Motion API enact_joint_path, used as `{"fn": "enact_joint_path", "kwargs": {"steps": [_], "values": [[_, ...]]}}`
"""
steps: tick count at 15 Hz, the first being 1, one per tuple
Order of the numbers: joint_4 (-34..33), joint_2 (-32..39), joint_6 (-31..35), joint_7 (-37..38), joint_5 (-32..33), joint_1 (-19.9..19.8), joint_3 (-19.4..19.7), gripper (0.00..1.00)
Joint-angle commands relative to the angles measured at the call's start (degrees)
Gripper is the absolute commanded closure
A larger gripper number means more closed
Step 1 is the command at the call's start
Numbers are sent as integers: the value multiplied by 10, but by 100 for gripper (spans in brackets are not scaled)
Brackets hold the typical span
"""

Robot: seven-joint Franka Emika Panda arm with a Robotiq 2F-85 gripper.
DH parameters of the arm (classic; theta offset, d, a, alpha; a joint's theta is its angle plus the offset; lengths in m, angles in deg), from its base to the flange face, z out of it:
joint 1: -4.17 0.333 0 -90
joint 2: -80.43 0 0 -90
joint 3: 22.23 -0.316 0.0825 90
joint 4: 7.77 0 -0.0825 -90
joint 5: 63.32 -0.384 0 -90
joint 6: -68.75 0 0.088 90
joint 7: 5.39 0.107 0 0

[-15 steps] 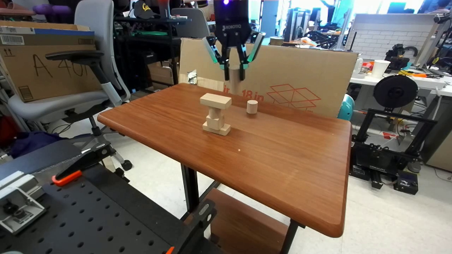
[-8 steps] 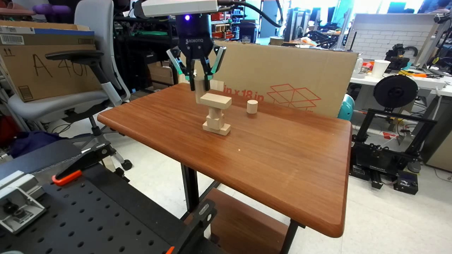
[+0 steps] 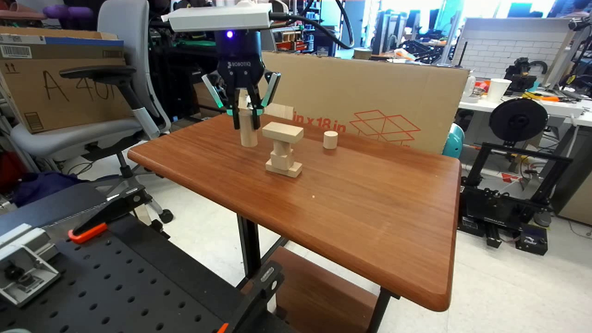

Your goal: Move the large wooden cylinder to the left.

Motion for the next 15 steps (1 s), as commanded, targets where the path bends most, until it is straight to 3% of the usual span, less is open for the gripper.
{"fn": "enact_joint_path", "kwargs": {"steps": [1,15], "values": [[13,-15,-12,-16,-2,-3,-7,90],[7,-16,-71,-26,0,-1,-9,90]]}}
